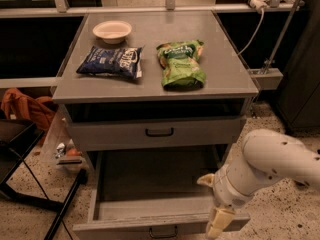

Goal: Close middle drawer

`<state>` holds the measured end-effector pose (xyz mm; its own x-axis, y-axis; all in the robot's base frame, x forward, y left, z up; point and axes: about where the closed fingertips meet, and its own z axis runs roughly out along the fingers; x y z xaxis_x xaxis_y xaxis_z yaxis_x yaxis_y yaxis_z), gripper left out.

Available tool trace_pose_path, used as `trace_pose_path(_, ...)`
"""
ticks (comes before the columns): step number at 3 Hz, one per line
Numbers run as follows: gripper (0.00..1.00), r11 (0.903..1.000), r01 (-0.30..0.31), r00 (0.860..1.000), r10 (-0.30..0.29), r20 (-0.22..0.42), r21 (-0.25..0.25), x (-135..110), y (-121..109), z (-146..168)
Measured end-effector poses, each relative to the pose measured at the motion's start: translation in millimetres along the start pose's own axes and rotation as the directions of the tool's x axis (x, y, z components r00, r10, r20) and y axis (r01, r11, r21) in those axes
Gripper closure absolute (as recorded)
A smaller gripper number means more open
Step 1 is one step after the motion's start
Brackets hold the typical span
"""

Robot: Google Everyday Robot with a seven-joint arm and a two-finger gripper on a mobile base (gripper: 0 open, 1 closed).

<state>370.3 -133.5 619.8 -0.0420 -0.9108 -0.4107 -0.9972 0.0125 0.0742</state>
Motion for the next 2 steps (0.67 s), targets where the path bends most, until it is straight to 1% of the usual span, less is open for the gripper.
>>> trace_pose_path(1, 0.42, 0.9956, -0.045, 0.996, 0.051, 0.074, -0.082, 21, 20, 55)
trace_pose_path(2, 0.64, 0.9897, -0.071, 0.989, 0.086, 0.119, -0.125, 36, 37, 104)
